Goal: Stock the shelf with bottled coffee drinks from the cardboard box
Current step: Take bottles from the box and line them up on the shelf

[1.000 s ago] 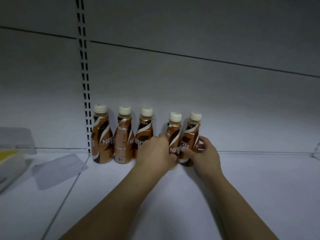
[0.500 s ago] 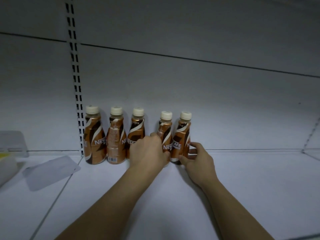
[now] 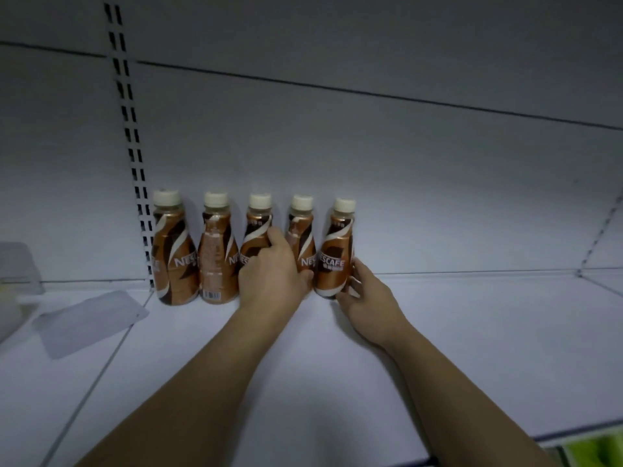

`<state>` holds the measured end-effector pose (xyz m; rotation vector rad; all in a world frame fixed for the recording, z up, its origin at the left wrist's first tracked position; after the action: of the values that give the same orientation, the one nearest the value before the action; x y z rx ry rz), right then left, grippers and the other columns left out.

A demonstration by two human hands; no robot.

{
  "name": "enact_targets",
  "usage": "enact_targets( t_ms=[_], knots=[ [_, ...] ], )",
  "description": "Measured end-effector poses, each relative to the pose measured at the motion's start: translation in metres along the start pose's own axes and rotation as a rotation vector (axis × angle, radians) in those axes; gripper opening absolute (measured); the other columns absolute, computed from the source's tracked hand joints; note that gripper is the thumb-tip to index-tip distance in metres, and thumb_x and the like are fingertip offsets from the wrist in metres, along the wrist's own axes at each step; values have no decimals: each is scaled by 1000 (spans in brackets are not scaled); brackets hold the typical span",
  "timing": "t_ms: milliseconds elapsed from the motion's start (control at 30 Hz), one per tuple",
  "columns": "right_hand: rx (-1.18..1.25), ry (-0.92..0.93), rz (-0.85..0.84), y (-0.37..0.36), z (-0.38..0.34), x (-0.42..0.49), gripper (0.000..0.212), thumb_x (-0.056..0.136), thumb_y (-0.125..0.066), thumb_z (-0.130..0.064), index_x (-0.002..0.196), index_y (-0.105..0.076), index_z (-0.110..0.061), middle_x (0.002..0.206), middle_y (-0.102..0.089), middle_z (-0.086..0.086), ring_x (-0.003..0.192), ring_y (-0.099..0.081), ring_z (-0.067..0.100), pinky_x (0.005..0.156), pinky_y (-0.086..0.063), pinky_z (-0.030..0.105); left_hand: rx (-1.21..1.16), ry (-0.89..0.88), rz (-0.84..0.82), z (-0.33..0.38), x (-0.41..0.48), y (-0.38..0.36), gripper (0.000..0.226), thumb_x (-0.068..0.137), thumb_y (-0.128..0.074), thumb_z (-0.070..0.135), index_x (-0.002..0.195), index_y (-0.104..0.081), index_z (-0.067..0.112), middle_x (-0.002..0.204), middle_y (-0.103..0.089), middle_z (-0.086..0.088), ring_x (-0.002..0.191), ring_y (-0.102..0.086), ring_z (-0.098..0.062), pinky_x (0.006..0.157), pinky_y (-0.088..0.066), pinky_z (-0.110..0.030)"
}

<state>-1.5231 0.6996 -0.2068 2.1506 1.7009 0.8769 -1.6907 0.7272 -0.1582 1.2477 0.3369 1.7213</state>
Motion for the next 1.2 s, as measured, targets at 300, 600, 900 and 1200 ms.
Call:
enact_targets(
  t_ms=[300, 600, 900, 1200],
  knots=[
    [-170, -86, -152, -11, -3, 2, 80, 93, -58, -31, 154, -7, -25, 147, -46, -1, 131, -46, 22, 104, -35, 29, -50, -24, -84, -4, -4, -15, 32, 83, -66, 34, 104, -54, 14, 88, -67, -7, 83, -64, -28, 62, -45, -33],
    [-189, -162, -37, 8, -18, -12, 105, 80, -69, -51, 155, -3, -15, 157, -30, 4, 140, -33, 24, 97, -29, 24, -80, -102, -130, 0, -15, -5, 33, 89, -58, 33, 116, -50, 17, 91, -69, -5, 83, -65, -26, 63, -46, -32],
    [-582, 1, 132, 104, -52, -50, 90, 82, -69, -47, 153, -20, -22, 159, -25, -1, 145, -23, 16, 115, -23, 33, -127, -413, -149, 64, -31, 24, 55, 79, -60, 54, 124, -51, 24, 126, -55, 3, 116, -47, -19, 91, -40, -35],
    [-667, -108, 259, 190, -39, -124, 92, 80, -69, -52, 153, -19, -26, 158, -26, -4, 143, -28, 17, 113, -29, 36, -202, -639, -319, 168, -66, 30, 73, 79, -55, 63, 139, -39, 25, 143, -43, 5, 131, -34, -16, 103, -33, -36]
  ],
)
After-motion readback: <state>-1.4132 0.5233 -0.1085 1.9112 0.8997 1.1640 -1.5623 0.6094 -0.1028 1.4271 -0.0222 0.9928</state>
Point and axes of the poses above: each hand's wrist, its own x-axis towards the middle knuckle, its own y-axis out of the back of the hand, z = x × y, the point moved 7 cm from there along x, towards the middle knuckle
